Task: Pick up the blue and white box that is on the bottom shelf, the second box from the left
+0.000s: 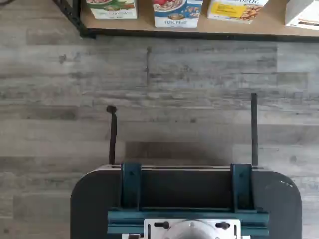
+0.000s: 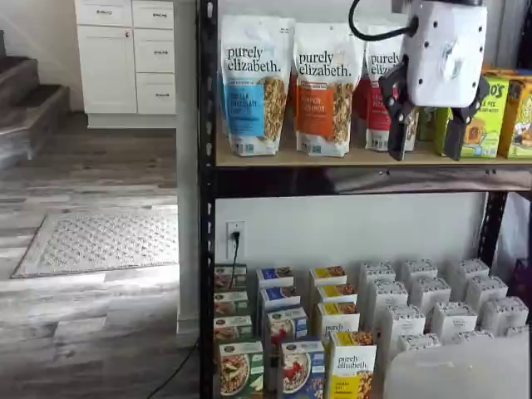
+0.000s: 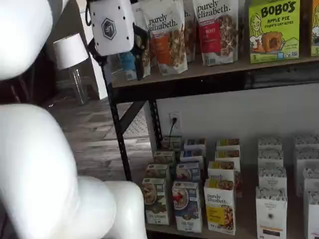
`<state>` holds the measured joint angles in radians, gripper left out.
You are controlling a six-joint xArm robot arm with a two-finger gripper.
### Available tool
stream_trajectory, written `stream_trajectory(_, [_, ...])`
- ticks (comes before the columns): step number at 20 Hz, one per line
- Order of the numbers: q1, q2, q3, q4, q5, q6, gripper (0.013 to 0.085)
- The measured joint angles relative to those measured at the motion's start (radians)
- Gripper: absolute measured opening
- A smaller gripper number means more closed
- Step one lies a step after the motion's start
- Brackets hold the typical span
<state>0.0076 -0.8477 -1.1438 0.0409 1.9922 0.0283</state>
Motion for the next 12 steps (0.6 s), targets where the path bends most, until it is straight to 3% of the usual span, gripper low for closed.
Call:
stream_trajectory(2, [-0.049, 0.018, -0.015, 0.053, 0.032, -0.021, 0.085])
stream_trajectory(4, [-0.067, 0.019, -0.016, 0.075, 0.037, -0.032, 0.085])
stream_trajectory(12, [-0.045, 0.014, 0.006, 0.057, 0.013, -0.021, 0.085])
